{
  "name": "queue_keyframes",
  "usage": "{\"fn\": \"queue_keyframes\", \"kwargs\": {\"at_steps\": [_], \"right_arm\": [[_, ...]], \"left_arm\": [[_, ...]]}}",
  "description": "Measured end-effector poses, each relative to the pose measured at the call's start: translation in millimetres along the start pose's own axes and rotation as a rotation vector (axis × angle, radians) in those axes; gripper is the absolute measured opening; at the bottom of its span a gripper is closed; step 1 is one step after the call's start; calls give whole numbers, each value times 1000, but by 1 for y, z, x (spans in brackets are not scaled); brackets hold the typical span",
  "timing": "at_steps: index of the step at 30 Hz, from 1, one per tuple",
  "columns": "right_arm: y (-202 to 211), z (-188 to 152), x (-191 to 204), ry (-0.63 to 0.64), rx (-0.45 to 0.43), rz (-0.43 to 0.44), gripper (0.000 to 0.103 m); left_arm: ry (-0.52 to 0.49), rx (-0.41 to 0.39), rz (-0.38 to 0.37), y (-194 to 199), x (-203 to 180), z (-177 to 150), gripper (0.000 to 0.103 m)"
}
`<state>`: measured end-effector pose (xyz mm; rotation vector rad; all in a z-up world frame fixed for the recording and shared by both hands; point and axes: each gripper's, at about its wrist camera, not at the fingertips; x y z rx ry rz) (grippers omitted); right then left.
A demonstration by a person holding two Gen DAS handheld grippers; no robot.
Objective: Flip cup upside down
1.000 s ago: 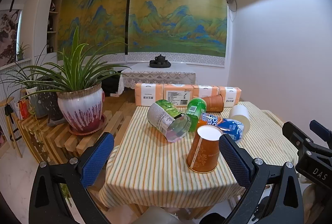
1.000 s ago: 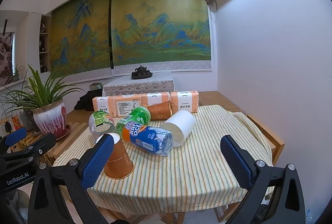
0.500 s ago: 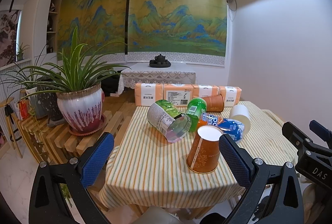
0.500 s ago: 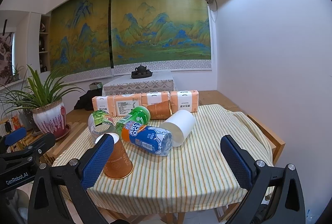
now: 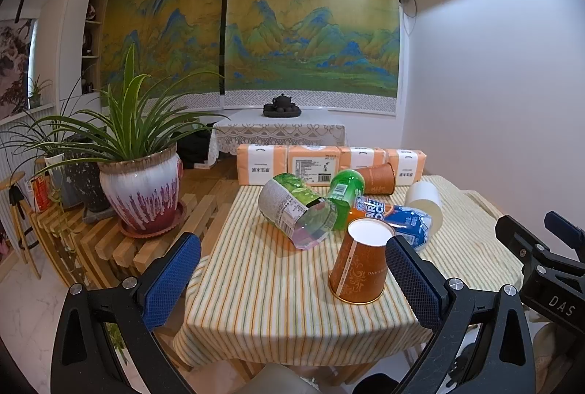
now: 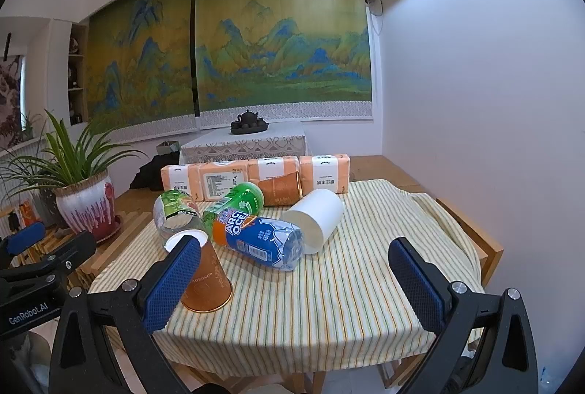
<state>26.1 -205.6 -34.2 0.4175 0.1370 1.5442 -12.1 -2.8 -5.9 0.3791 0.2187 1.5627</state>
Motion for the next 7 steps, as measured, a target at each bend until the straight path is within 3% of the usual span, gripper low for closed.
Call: {"fn": "queue_keyframes", "kwargs": {"at_steps": [7], "right_arm": [[-2, 0, -1, -6, 5, -4, 101]], "left_arm": [[-3, -3, -3, -2, 0, -1, 102]]}}
Point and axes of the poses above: each gripper's, at about its wrist camera, not at the fingertips, and y roughly against the way its jaws point, x to its left, z to its top, and after that the axes turned 8 degrees about -y, right-handed
